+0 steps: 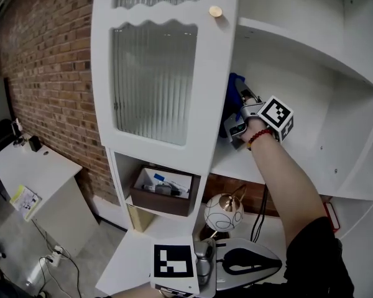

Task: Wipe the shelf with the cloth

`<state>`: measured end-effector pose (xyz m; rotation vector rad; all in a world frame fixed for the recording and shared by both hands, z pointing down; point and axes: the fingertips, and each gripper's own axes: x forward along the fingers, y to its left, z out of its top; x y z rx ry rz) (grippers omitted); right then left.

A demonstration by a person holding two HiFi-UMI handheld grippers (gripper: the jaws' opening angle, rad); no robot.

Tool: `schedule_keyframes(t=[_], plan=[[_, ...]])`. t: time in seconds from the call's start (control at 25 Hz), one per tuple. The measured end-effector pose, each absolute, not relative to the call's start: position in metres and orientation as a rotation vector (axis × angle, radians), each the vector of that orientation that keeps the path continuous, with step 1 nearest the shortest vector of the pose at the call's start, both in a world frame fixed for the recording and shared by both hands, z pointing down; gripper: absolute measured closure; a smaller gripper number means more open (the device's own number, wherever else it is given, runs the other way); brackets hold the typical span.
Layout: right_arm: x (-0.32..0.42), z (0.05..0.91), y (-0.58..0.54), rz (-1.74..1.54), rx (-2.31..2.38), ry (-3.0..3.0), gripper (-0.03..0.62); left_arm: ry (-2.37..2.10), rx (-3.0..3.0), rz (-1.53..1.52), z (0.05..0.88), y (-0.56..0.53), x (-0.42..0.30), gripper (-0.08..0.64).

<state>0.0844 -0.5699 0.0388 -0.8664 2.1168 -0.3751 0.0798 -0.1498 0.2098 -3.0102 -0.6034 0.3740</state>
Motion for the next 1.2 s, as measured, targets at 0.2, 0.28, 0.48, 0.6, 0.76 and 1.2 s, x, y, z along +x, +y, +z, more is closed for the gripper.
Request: schedule_keyframes(t=[0.2,0.28,0.48,0.6,0.76,1.2], plan=[[0.091,0.049,-0.591,-0.393,-0.976,2.092,0.546,-0.582,-3.007,0.398,0.209,-0.153,0.066,0.558],[0.094,0.056,-0.596,-0.413,-1.016,2.078,0.548,-0.562,-3.011,0.404,0.209,-0.153,0.061,0.558],[0.098,0.055,-0.588,-0.429,-1.011,2.069,0.55,-0.489,-3.021,0.427,0.206,-0.152,0.047,0.558],[0.094,0.049,-0.553,-0.431,-0.89,2.1,0.549,-0.456,-3.015,0.428,0.202,-0.147,0.047,0.558],[0.078,0.058,-0.481,-0.485,-0.68,2.154,0.55,-0.489,-2.999,0.427,0.197,-0.13,0.057,0.558],[0.029,0.09,-0.413,-0.685,-0.581,2.274,0.552,-0.554,-2.957,0.341,0.193,-0.095,0.088,0.558]])
